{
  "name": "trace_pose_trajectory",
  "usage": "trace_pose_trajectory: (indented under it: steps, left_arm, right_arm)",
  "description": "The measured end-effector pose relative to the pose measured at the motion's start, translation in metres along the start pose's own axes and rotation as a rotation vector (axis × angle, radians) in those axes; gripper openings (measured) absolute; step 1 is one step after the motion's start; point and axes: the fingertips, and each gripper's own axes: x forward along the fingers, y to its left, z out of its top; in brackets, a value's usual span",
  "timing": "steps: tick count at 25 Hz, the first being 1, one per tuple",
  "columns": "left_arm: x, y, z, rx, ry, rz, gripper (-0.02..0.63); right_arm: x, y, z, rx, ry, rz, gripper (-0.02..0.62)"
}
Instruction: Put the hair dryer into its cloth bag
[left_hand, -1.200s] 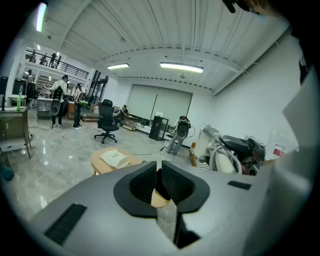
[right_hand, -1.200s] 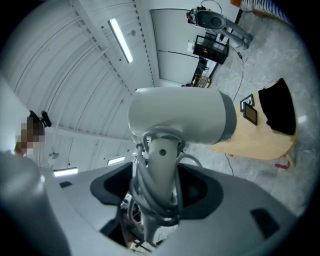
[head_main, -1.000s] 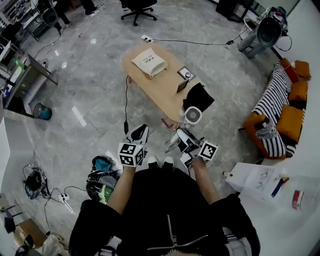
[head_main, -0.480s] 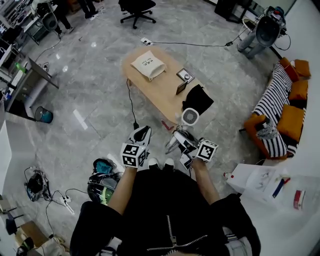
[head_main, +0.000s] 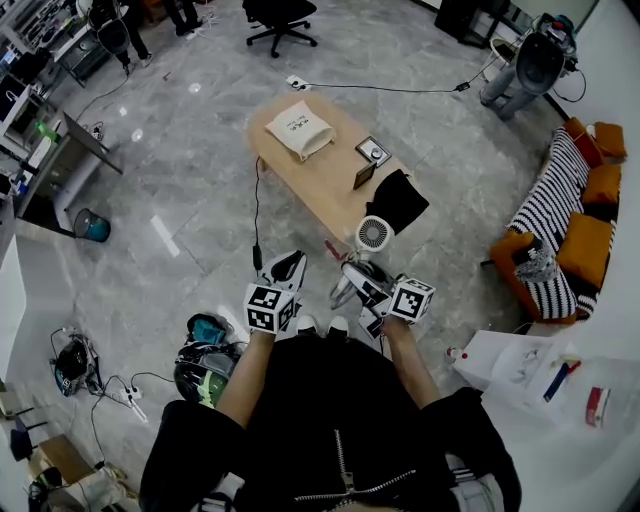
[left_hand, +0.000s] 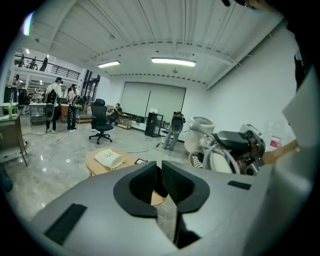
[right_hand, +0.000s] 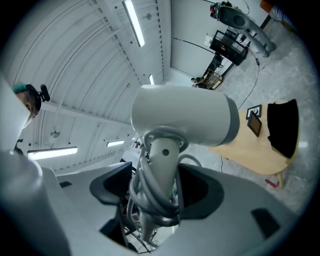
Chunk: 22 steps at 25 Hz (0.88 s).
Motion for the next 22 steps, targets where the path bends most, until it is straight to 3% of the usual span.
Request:
trace_pose_trajectory:
  steps: [22]
  left_arm:
    - [0.008, -0.030, -0.002, -0.008, -0.001, 0.088, 0.041]
  right_arm:
    - [-0.021, -0.007, 0.002, -0.011, 0.071, 0.035, 0.293]
